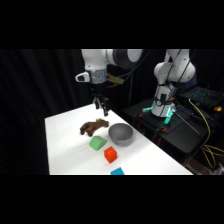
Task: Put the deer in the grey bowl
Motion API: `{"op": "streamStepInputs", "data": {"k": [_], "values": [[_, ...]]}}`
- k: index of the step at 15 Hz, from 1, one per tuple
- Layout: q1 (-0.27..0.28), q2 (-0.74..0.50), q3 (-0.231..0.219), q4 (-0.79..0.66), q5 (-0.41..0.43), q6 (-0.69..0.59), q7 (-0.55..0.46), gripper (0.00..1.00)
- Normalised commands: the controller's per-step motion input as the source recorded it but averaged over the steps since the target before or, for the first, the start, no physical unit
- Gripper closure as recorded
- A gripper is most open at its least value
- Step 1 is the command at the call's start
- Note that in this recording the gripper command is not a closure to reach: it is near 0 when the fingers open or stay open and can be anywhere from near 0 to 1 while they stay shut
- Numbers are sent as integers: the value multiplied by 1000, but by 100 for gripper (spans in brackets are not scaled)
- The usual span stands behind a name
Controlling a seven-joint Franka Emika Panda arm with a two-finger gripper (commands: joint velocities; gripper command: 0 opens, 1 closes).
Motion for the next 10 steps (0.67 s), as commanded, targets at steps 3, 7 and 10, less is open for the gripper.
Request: {"op": "streamStepInputs", "data": {"k": [3, 7, 10], "values": [[-35, 48, -4, 65, 9, 49, -7, 0], [-165, 288, -108, 385, 112, 127, -148, 0], [-208, 440, -114, 465, 196, 196, -219, 0]]}}
